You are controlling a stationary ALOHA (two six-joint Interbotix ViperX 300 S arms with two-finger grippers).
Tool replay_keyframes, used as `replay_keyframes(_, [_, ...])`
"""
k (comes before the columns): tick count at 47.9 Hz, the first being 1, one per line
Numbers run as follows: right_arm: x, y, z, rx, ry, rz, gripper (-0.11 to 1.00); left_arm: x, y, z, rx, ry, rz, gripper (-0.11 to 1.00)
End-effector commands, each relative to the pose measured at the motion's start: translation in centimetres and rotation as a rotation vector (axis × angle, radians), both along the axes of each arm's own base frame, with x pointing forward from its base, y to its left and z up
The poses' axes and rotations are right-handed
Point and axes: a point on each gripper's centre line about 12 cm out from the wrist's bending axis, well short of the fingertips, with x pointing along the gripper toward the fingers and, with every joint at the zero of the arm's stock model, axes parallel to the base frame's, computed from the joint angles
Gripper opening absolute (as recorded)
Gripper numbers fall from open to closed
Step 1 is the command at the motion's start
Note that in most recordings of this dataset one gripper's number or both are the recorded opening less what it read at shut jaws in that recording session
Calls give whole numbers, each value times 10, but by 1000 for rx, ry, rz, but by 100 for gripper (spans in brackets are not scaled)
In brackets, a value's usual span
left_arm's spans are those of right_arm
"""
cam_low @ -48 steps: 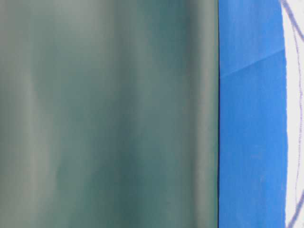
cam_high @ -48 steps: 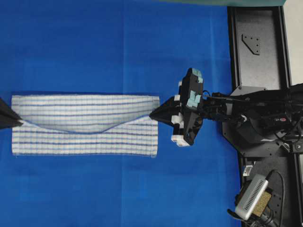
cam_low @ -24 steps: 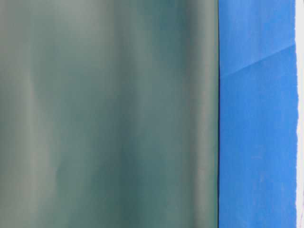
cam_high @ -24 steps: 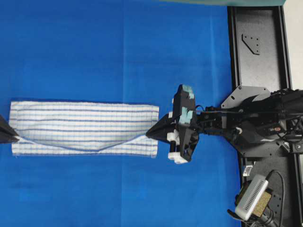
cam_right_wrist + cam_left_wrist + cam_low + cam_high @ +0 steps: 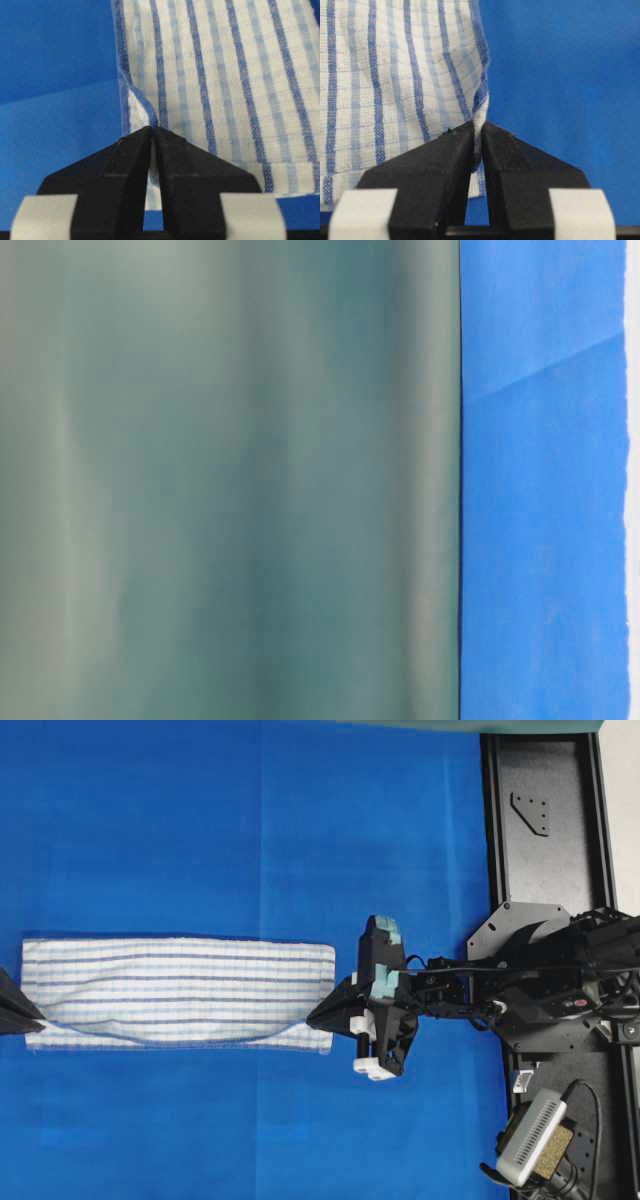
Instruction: Fold the blue towel.
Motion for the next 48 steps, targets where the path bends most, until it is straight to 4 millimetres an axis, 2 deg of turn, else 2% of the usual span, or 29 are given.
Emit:
replay_keyframes(1, [5,3,4,8,-4,8,17,7,-3,2,-3,-4,-1,4])
replay_keyframes(7, [6,4,1,8,14,12,21,7,-3,-3,2,20,-1,4])
replay_keyframes(12, [6,5,2,12,12,15,47,8,-3,-2,-2,26,3,7])
replay_keyframes(14, [6,5,4,12,7,16,59,7,-3,-1,-9,35,8,15])
replay_keyframes(18, [6,5,10,9,-17,27,84,5,-2,6,-26,44,21,42])
replay_keyframes(20, [4,4,14,3,-33,33,89,4,-2,11,-25,41,18,55])
replay_keyframes(24, [1,-2,24,-7,-69,35,87,1,-1,22,-15,27,7,77])
replay_keyframes(26, [-2,-7,26,-12,-78,26,85,0,3,27,-12,18,14,80])
replay_keyframes(33, [-10,-38,29,-45,-84,-54,84,-3,28,37,19,-23,78,72])
replay_keyframes(43, [-13,-77,20,-128,-34,-132,83,-2,68,28,81,11,191,68])
replay_keyframes(48, [-14,-90,8,-153,14,-166,83,-2,83,18,119,42,223,68])
